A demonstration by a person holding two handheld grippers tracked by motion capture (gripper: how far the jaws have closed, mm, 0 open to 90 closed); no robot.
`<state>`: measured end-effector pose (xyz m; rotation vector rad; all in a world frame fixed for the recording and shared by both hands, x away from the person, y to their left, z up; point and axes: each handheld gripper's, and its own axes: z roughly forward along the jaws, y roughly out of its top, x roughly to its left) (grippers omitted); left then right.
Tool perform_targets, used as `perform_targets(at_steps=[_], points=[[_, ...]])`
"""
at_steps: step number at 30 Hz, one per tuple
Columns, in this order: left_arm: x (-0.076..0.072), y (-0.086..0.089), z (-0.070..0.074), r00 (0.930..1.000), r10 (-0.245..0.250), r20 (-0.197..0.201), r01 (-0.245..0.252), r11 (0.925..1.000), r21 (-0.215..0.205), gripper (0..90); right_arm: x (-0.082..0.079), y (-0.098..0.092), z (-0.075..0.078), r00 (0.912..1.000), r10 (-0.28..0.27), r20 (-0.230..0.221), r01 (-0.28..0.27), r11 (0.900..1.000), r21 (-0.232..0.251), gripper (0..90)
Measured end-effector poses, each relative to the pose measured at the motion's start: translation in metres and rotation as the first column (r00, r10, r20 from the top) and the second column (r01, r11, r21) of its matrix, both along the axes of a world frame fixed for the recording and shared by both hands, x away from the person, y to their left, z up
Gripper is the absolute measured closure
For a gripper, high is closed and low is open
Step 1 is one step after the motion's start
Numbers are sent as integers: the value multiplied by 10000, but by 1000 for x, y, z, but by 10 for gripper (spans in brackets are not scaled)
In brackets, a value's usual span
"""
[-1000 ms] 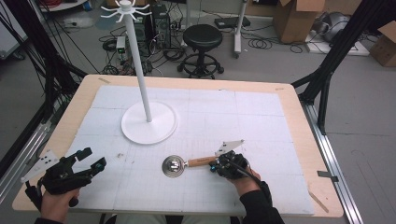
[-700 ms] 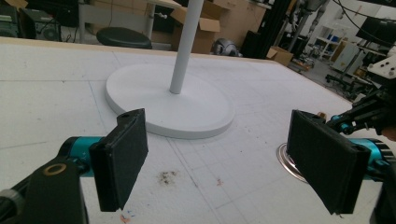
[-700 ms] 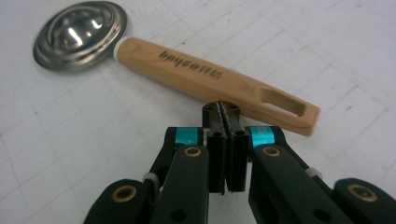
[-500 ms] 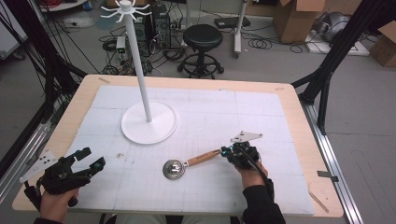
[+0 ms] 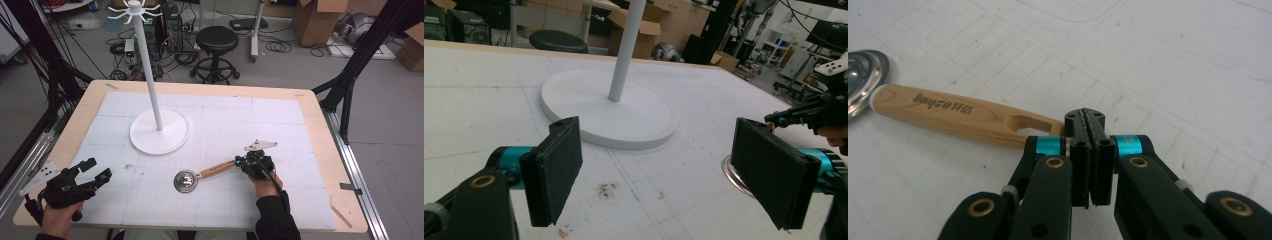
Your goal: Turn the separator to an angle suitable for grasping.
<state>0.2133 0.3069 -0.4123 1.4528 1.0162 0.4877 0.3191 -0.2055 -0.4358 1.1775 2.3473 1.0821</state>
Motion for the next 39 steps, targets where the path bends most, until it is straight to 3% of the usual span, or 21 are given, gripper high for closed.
perform_targets(at_steps=[8,17,29,39], points=[[0,0,0,10000,-34,-9,34,10000,28,210,0,7,0,9996,265,19,-265,9995,172,887],[0,1,0,10000,-1,-2,1,10000,24,210,0,32,-2,9964,840,-129,-835,9958,380,887],[0,1,0,10000,-3,-1,3,10000,4,211,-7,62,-4,9855,1672,-281,-1648,9837,725,887],[1,1,0,10000,43,-21,-43,10000,-6,210,-14,90,-5,9709,2376,-286,-2345,9684,848,887]])
